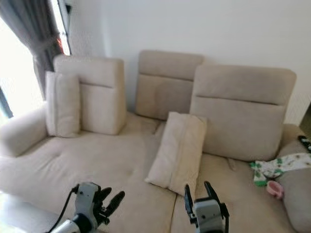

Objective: Move the pillow to the sofa from floor

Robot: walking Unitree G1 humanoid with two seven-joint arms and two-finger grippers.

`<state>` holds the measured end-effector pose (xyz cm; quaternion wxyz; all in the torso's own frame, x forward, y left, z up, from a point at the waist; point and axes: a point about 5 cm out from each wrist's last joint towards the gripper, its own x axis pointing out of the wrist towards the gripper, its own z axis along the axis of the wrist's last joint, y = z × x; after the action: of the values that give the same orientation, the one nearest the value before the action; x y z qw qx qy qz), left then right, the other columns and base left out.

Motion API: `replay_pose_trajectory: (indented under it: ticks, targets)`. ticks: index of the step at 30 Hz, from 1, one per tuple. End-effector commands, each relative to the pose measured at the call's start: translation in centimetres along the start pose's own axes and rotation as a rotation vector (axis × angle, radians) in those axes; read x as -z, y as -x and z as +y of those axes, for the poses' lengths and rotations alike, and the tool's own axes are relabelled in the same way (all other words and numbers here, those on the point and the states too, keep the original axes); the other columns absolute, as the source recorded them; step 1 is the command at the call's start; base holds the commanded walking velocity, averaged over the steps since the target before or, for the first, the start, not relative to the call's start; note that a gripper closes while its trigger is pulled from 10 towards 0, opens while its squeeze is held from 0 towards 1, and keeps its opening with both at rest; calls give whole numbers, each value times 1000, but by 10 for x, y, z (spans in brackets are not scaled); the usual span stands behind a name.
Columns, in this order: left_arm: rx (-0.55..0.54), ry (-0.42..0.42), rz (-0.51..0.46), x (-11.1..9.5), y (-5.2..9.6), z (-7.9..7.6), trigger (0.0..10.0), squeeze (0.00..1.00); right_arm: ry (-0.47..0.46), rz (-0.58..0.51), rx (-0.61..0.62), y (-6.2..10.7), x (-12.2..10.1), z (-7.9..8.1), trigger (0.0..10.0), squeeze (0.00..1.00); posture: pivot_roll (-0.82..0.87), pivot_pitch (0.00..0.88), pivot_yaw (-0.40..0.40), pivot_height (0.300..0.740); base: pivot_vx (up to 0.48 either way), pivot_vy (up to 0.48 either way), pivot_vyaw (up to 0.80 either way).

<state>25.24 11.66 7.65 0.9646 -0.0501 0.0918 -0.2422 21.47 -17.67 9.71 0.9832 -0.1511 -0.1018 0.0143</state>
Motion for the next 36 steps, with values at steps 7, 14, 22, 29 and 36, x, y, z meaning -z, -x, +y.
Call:
replay_pose_trajectory:
  ticks: [7,14,22,29,36]
  targets:
    - [12,6,-6,-2,-2,-1,10000,0,1,-2,16,-2,0,-2,10000,0,13,0,30,740,0,0,0]
    - [14,9,-3,-1,-3,-1,10000,0,-13,7,27,-4,1,-2,10000,0,13,0,29,740,0,0,-396]
    - [17,11,-5,-1,-4,-2,10000,0,-8,-6,12,-8,-1,-1,10000,0,10,0,27,740,0,0,-277]
    - [11,14,-9,0,-5,-1,10000,0,-15,-4,2,-10,-1,0,10000,0,10,0,23,740,0,0,0]
    - [0,2,-4,4,-3,1,10000,0,-21,12,-22,-7,2,1,10000,0,9,0,20,740,0,0,0]
